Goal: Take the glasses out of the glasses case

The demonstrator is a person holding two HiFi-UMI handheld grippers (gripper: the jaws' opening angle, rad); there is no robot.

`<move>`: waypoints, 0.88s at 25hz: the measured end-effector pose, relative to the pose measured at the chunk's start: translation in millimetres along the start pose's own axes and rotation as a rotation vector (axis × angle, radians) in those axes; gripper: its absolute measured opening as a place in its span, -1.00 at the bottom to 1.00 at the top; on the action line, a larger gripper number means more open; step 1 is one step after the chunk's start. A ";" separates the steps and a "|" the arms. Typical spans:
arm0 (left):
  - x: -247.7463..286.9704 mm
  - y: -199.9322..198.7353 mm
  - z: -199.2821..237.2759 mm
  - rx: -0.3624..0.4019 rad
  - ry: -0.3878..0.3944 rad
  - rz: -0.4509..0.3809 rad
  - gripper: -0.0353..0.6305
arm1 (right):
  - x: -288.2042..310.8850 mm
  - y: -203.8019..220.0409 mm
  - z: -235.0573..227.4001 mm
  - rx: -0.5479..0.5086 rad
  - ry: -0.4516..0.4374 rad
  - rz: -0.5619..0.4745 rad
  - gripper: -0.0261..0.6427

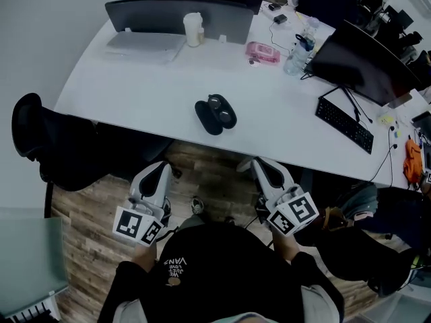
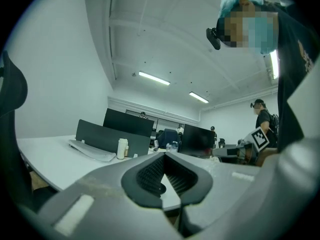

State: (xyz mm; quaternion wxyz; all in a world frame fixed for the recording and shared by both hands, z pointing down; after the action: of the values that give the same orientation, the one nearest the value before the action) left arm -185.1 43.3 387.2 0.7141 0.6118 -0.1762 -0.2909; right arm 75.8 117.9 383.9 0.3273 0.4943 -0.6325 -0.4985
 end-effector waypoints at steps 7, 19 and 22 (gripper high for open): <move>12.4 -7.1 41.9 -0.004 0.077 0.017 -0.89 | 28.2 7.9 10.1 -0.003 0.079 -0.020 -0.92; 25.0 11.2 79.4 -0.046 0.080 0.036 -0.89 | 46.4 21.6 0.4 -0.019 0.150 -0.003 -0.92; 32.8 14.5 77.7 -0.049 0.083 0.045 -0.89 | 53.6 24.3 -8.5 -0.015 0.148 0.001 -0.92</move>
State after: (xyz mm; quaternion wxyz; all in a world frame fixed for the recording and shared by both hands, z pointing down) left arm -204.2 -36.2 412.7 0.7419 0.6017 -0.1527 -0.2534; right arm 60.4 64.6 405.3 0.3770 0.5269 -0.6033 -0.4650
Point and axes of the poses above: the fingertips, and each gripper's own axes: x forward along the fingers, z to its left, y out of its underside, the point moved 5 cm from there along -x, backward along the fingers, and after that the axes turned 9 degrees about -z, right-handed, at the moved point
